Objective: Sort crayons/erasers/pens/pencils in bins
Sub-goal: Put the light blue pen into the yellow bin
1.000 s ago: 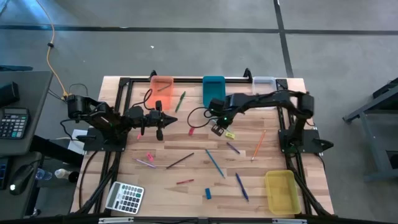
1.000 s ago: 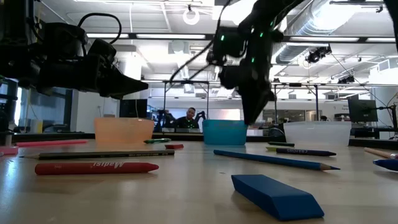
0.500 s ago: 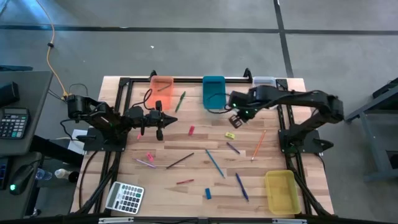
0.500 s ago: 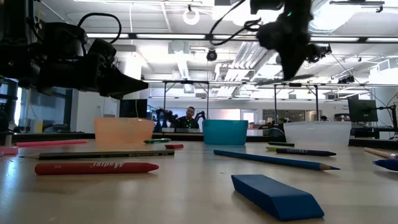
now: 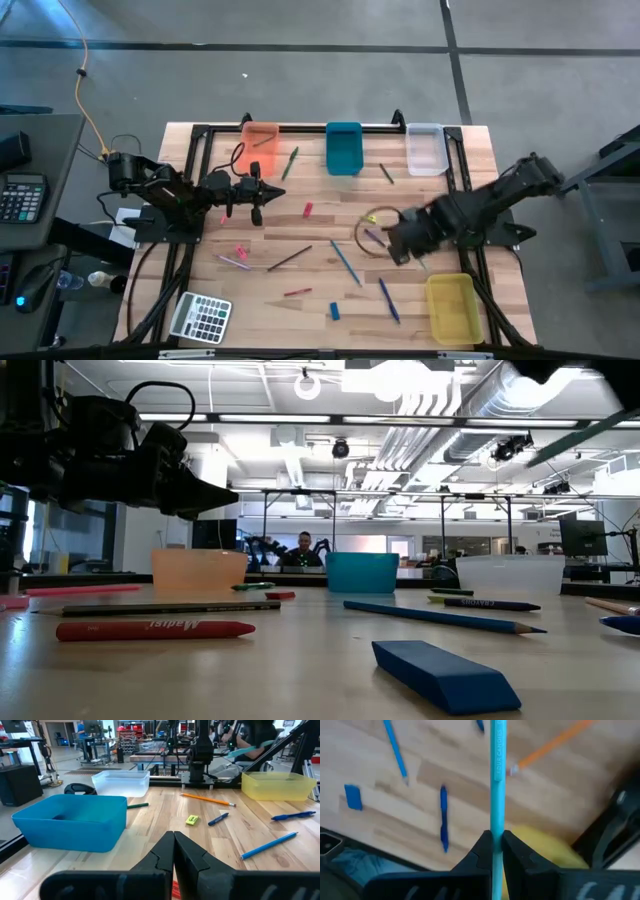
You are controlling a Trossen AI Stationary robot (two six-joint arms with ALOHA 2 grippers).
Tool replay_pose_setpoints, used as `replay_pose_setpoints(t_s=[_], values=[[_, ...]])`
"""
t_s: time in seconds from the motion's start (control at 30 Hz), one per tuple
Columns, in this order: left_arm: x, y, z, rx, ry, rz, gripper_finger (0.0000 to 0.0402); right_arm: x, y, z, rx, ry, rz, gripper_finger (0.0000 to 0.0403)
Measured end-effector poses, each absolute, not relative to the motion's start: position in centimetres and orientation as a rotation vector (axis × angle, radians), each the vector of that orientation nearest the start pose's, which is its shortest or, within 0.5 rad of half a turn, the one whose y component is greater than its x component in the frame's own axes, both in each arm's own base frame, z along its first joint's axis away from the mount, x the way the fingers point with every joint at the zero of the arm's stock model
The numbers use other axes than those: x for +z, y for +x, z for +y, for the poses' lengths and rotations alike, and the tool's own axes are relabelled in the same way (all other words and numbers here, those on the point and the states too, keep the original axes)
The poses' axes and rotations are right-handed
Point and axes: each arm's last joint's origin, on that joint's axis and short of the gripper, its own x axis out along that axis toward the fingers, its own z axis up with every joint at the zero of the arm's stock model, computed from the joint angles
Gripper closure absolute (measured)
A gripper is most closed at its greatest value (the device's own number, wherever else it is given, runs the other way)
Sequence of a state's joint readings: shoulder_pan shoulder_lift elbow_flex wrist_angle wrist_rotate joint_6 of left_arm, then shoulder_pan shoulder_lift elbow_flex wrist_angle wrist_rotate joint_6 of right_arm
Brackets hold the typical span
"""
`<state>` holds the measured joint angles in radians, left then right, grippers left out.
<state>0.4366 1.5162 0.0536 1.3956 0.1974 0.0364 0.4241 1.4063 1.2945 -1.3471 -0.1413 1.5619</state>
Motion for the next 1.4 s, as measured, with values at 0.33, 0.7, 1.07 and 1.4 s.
replay_pose_setpoints(t_s=[0.33,0.7,1.07,1.4], values=[[12.9,17.8,7.6,0.235,-0.027,0.03,0.0401,30.3,17.7,19.0,-0.791,1.355,1.442,0.0402],[13.1,18.3,7.0,0.198,0.004,0.025,0.0401,26.6,16.3,22.3,-0.992,1.123,1.51,0.0402],[13.1,18.3,7.0,0.197,-0.006,0.023,0.0401,23.4,16.1,24.5,-1.102,0.987,1.596,0.0402],[13.1,18.4,6.9,0.192,-0.012,0.022,0.0402,19.8,16.5,26.1,-1.159,0.85,1.605,0.0402]])
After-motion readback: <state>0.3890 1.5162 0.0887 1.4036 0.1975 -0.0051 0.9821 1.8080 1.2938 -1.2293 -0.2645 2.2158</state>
